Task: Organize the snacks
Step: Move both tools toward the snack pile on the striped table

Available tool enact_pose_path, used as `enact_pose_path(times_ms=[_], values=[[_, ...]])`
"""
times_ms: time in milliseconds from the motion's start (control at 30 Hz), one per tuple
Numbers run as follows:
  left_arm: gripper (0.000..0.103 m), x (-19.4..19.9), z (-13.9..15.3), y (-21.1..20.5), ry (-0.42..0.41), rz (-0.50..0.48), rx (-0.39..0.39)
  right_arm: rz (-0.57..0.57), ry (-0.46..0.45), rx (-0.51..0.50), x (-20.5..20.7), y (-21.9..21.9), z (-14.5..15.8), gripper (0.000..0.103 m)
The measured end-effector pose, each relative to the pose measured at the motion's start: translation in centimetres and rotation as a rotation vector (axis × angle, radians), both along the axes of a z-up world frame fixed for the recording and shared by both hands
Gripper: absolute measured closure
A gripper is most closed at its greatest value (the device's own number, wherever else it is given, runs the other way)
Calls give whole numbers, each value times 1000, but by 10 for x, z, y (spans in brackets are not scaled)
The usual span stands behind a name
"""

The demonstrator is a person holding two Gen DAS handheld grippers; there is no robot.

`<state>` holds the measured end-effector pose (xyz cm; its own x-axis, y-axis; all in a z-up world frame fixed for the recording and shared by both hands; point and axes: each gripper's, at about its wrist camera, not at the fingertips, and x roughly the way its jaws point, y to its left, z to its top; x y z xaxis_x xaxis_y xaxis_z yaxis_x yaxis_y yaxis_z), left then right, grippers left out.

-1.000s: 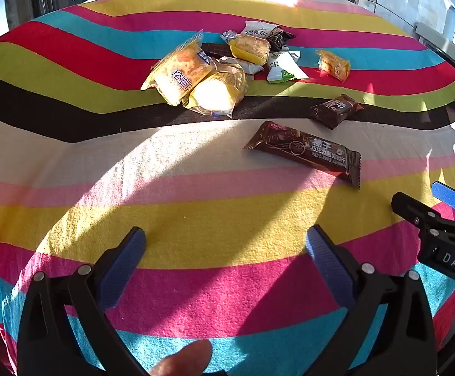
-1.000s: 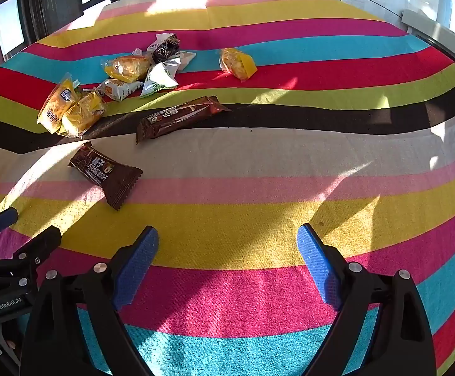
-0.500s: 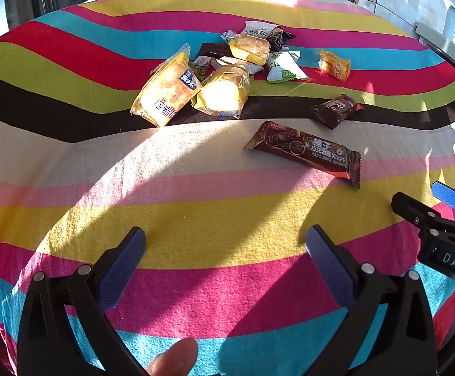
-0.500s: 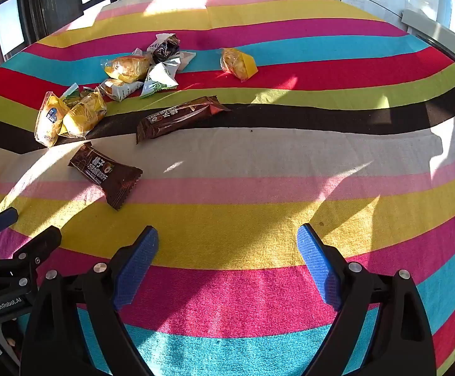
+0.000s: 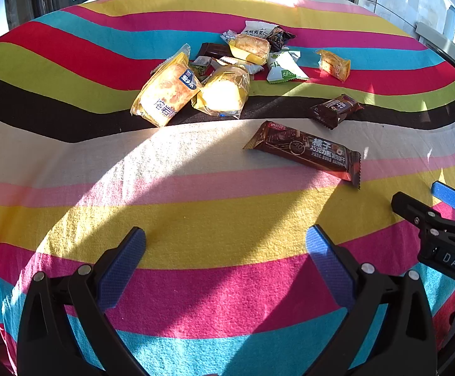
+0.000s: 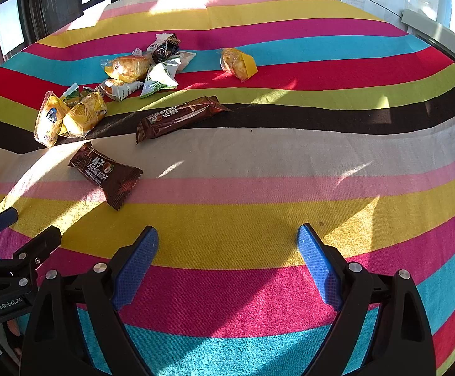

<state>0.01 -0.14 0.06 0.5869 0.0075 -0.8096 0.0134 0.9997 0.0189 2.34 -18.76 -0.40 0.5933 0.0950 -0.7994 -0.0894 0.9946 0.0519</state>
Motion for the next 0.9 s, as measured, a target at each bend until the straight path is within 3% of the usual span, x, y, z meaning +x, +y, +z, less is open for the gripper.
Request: enact_pose_path(times_ms=[200, 300, 433, 567, 700, 900], values=[[1, -1, 3, 4, 22, -21, -5, 0, 0, 1, 0, -1, -1, 16], [1, -10, 18, 8, -107, 10, 6, 0, 0, 1, 0, -2, -1, 16], [1, -8, 41, 22, -170, 3, -59, 11, 2, -5, 3, -1, -2, 16], [1, -2, 58, 45, -213, 55, -38, 146, -2, 16, 8, 20, 1, 16], [1, -3, 60, 69, -197, 91, -49, 255, -26, -4, 12, 49, 9, 16], [1, -7, 56, 83, -181, 106, -41, 337, -5, -38, 33, 86, 6, 17]])
